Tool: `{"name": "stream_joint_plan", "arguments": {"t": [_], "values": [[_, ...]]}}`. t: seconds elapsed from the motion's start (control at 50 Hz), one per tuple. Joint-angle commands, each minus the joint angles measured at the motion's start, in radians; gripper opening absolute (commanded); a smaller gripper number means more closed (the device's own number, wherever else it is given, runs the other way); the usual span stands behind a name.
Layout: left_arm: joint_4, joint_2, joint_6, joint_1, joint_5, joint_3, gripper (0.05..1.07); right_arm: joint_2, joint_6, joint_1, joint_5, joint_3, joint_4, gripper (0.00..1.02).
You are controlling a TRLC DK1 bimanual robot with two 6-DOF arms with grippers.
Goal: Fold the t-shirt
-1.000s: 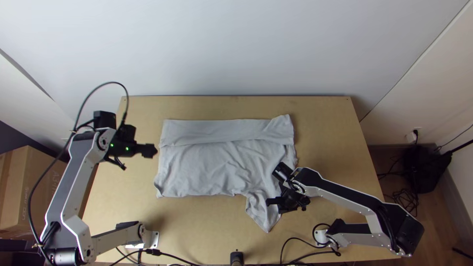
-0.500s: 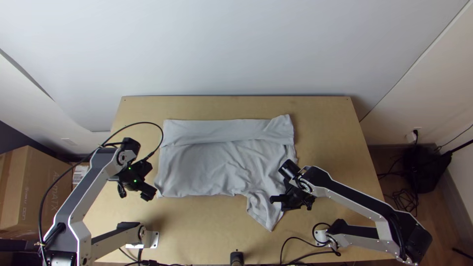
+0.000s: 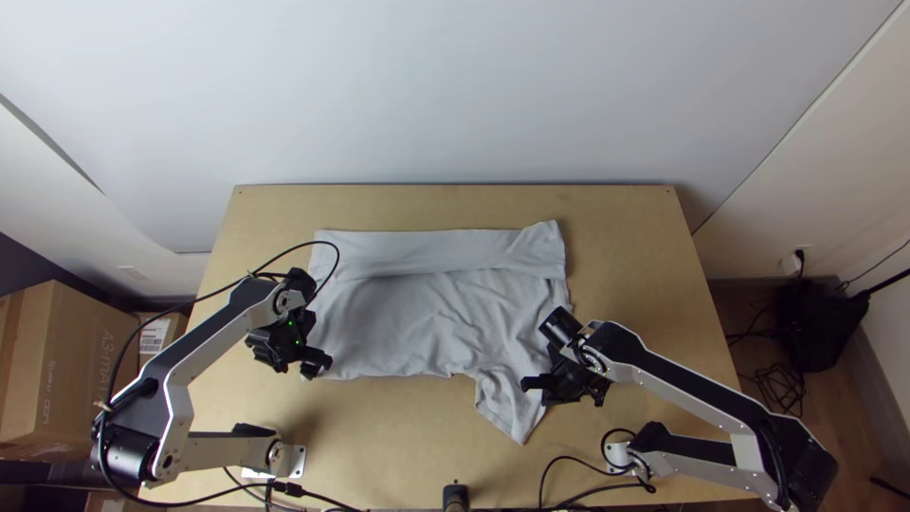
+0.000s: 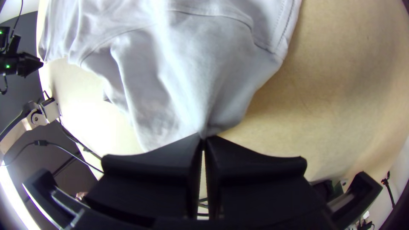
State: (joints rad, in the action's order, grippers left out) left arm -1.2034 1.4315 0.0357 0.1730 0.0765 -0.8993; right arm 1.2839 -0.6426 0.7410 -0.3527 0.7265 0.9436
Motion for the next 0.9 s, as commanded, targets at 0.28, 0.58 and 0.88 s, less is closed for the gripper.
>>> {"name": "stream_joint_plan", "arguments": {"t": [0.28, 0.58, 0.88], "values": [[0.025, 0.098, -0.122, 0.011, 0.000, -0.043, 0.69, -0.031, -0.002, -0.003, 0.000, -0.006, 0.014, 0.03], [0.041, 0.102, -0.091, 0.000, 0.019, -0.004, 0.64, -0.046, 0.004, -0.005, 0.001, -0.007, 0.014, 0.03], [0.042, 0.067, 0.001, -0.067, 0.062, 0.030, 0.64, -0.055, 0.020, -0.040, 0.001, -0.007, 0.014, 0.03]]}}
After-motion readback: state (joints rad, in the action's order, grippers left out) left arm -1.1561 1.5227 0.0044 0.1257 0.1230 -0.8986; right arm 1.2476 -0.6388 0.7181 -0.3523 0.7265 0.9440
